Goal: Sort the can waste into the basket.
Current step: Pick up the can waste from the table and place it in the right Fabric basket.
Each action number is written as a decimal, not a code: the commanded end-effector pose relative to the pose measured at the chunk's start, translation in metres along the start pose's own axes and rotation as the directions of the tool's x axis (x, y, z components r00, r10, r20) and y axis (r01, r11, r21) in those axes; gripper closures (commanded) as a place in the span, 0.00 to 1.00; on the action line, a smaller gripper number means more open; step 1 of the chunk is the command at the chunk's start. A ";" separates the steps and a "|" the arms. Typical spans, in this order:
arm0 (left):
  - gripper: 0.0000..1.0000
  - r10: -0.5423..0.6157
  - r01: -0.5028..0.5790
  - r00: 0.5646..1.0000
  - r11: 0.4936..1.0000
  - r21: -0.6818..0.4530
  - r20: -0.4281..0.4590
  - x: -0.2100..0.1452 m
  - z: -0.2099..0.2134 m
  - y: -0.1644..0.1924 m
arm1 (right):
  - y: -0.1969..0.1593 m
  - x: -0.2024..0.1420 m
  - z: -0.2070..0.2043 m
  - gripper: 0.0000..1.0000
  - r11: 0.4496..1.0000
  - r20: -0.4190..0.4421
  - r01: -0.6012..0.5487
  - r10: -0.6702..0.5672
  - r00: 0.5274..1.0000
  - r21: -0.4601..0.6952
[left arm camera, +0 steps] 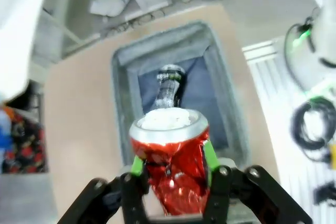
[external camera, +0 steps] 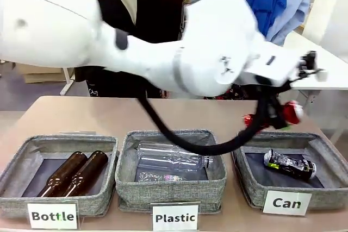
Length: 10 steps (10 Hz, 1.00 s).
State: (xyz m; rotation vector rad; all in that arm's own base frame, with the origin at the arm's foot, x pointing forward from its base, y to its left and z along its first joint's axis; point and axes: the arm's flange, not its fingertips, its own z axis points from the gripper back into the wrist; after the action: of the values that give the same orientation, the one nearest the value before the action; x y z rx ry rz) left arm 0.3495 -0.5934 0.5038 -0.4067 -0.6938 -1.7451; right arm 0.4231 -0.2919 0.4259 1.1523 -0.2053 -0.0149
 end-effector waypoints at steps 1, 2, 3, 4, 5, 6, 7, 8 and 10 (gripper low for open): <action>0.53 0.004 -0.004 1.000 1.000 0.000 -0.029 0.050 -0.031 0.016 | -0.008 -0.030 0.002 0.00 1.000 0.003 -0.031 0.031 1.000 -0.003; 0.53 0.006 -0.006 0.999 1.000 -0.004 -0.035 0.062 -0.046 0.016 | -0.013 -0.041 0.007 0.00 0.999 0.017 -0.037 0.037 0.999 -0.019; 0.53 0.006 -0.005 0.998 1.000 0.005 -0.058 0.065 -0.061 0.016 | -0.018 -0.054 0.012 0.00 0.997 0.034 -0.054 0.056 0.998 -0.051; 0.53 0.008 -0.006 0.998 1.000 0.030 -0.062 0.069 -0.071 0.018 | -0.020 -0.059 0.014 0.00 0.998 0.058 -0.061 0.062 0.996 -0.027; 0.53 0.013 -0.010 0.997 0.999 0.041 -0.076 0.069 -0.076 0.021 | -0.020 -0.040 0.018 0.00 1.000 0.029 -0.017 0.018 0.999 -0.013; 0.53 0.018 -0.015 0.996 0.999 0.037 -0.084 0.068 -0.077 0.022 | -0.020 -0.040 0.018 0.00 1.000 0.029 -0.017 0.018 0.999 -0.013; 0.53 0.024 -0.021 0.996 0.999 0.040 -0.082 0.069 -0.077 0.021 | -0.020 -0.040 0.018 0.00 1.000 0.029 -0.017 0.018 0.999 -0.013; 0.53 0.020 -0.017 0.996 0.999 0.038 -0.086 0.069 -0.077 0.022 | -0.020 -0.040 0.018 0.00 1.000 0.029 -0.017 0.018 0.999 -0.013; 0.00 0.005 -0.002 0.996 0.999 0.032 -0.084 0.067 -0.076 0.025 | -0.020 -0.040 0.018 0.00 1.000 0.029 -0.017 0.018 0.999 -0.013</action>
State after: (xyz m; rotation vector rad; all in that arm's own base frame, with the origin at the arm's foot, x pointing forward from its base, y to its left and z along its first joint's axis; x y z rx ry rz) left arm 0.3584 -0.6888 0.4867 -0.3377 -0.6595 -1.7398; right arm 0.3785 -0.3107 0.4032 1.1397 -0.2476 -0.0081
